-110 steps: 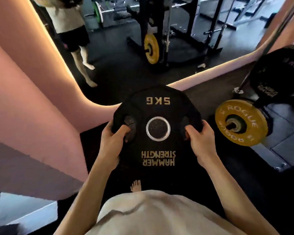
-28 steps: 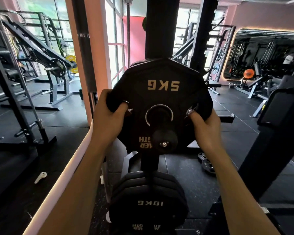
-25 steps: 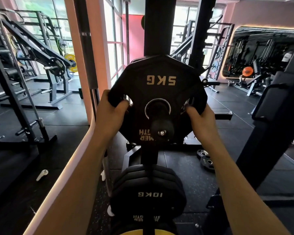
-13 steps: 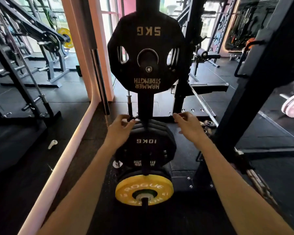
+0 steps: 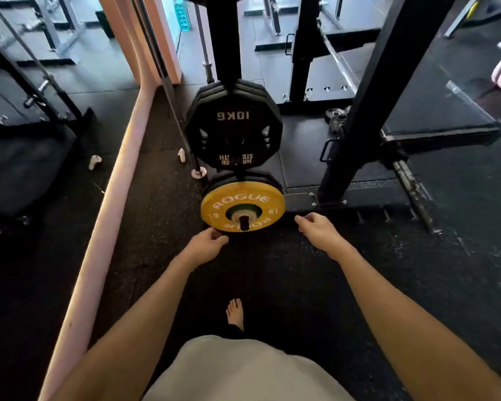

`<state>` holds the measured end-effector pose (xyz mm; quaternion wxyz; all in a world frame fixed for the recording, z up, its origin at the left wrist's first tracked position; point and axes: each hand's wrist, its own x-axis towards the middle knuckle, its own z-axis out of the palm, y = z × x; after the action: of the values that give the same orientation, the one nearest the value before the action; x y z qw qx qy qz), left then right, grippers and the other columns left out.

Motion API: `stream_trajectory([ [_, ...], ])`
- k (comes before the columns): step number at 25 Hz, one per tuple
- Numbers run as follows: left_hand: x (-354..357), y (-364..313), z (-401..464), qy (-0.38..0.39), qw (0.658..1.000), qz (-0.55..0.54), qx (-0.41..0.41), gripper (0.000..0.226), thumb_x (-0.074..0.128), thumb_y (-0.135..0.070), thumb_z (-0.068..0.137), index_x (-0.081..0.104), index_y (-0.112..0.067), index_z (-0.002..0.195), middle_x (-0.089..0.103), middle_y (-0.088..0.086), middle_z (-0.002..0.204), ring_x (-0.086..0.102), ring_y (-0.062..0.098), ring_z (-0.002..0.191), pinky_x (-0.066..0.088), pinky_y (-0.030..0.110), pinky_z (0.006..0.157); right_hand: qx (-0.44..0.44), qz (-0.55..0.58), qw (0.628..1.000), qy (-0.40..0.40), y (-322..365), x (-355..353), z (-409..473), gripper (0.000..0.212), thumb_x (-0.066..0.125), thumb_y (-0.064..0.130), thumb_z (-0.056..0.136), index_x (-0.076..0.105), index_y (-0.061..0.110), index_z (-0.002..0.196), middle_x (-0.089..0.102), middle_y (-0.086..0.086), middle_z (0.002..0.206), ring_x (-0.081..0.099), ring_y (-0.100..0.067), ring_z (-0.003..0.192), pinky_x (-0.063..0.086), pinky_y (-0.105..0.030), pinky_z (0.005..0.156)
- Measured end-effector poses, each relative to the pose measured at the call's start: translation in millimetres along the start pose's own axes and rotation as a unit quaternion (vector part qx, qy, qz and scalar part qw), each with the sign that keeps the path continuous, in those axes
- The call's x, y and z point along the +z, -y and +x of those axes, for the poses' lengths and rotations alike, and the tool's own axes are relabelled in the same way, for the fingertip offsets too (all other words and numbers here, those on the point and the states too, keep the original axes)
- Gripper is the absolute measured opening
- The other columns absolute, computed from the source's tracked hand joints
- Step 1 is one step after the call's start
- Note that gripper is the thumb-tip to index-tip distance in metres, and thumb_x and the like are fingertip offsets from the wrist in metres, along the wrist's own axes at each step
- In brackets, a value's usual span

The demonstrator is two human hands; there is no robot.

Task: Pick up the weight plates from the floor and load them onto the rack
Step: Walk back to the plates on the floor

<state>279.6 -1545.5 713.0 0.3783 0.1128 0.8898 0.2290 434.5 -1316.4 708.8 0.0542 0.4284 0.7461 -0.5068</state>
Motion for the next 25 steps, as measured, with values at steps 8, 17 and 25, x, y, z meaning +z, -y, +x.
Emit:
stream_trajectory([
  [8,78.5,107.5,-23.8,0.148,0.979,0.125,-0.063,0.04,0.049,-0.042,0.099,0.055,-0.015,0.128,0.061,0.008,0.123,0.059,0.024,0.11,0.047,0.038,0.098,0.225,0.066,0.971,0.052,-129.5,88.8,-83.0,0.03,0.051,0.037,0.099,0.055,0.011,0.115,0.065,-0.008,0.104,0.06,-0.021,0.09,0.048,-0.034,0.073],
  [17,134.0,135.4,-14.4,0.318,0.864,0.385,0.06,0.037,0.051,-0.037,0.098,0.056,-0.012,0.125,0.061,0.012,0.124,0.059,0.027,0.111,0.046,0.033,0.086,0.372,0.198,0.905,-0.062,-239.9,143.6,-216.2,0.02,0.056,0.028,0.097,0.058,0.008,0.1,0.066,-0.009,0.088,0.061,-0.022,0.079,0.04,-0.026,0.052],
  [25,270.1,19.4,-53.0,0.361,0.761,0.509,0.178,0.034,0.052,-0.039,0.097,0.058,-0.017,0.123,0.063,0.008,0.121,0.061,0.025,0.11,0.048,0.035,0.092,0.363,0.24,0.894,-0.112,-340.7,95.8,-305.0,0.022,0.054,0.026,0.098,0.062,0.006,0.104,0.066,-0.011,0.1,0.064,-0.027,0.087,0.049,-0.035,0.074],
])
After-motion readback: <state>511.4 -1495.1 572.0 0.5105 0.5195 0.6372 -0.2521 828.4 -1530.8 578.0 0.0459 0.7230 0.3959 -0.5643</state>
